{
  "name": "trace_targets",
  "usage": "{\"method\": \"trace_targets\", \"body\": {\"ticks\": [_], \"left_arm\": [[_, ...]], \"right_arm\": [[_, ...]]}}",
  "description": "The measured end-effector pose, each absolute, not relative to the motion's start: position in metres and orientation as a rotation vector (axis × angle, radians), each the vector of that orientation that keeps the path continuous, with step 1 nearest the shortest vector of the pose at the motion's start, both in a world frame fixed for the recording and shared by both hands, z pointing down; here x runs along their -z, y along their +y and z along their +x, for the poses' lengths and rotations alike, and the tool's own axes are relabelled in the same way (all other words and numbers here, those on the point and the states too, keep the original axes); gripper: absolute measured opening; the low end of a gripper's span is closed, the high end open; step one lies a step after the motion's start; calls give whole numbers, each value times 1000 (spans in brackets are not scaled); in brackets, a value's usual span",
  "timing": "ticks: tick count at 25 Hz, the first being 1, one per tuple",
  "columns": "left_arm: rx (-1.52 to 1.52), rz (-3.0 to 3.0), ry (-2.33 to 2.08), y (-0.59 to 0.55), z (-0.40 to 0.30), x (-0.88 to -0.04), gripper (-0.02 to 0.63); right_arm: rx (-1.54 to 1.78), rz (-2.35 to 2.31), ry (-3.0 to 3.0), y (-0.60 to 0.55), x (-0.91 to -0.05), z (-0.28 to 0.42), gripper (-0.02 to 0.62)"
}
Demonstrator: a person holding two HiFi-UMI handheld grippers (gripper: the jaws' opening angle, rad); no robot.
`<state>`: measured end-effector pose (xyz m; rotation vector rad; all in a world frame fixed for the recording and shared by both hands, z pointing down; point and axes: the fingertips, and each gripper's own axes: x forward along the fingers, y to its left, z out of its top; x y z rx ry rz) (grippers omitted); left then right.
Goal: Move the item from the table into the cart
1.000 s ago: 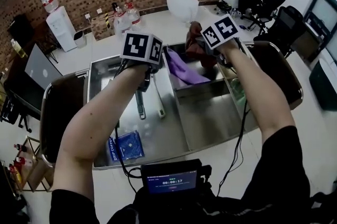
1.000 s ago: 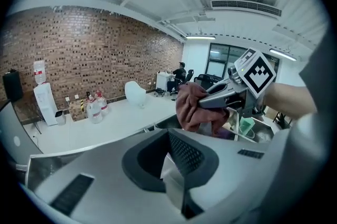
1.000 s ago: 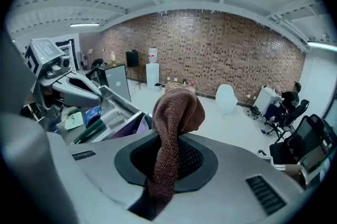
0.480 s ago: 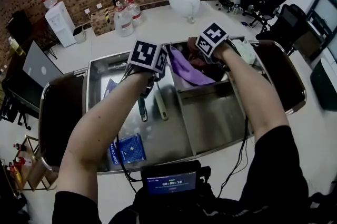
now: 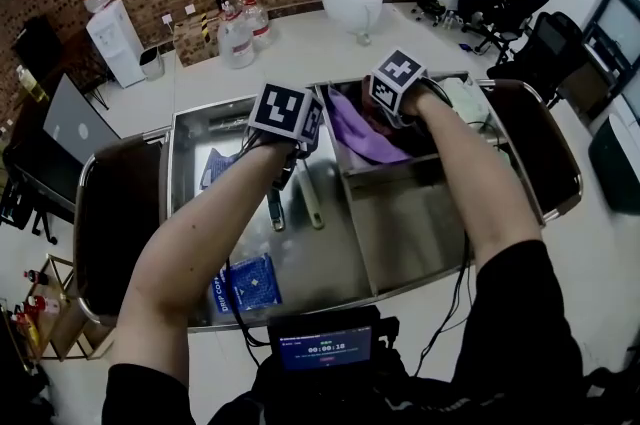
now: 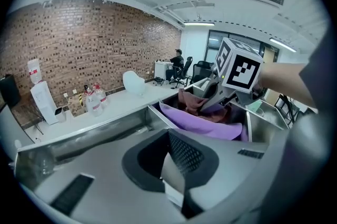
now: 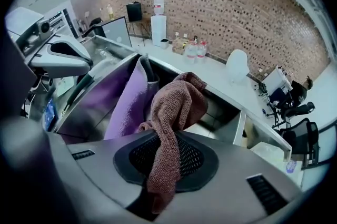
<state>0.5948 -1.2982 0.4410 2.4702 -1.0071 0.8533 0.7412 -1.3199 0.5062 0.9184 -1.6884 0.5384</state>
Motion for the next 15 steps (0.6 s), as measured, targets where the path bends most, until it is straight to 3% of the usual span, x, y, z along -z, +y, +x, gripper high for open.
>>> {"method": "trace_targets", "body": {"ticks": [3,6,15], "left_arm": [[-836,2474,-1001,-1292,595,-437,3],[-815,2481,-1003,-1288,594,-432,3],[-699,2604,-1027,-1249,582,-374,3]], "right_arm": [[-514,964,-1682,-1319,-498,747,81],[-475,991,-1692,-1317,-485,750,203],[-428,1154,-1983,-1277,-392,748,209]]}}
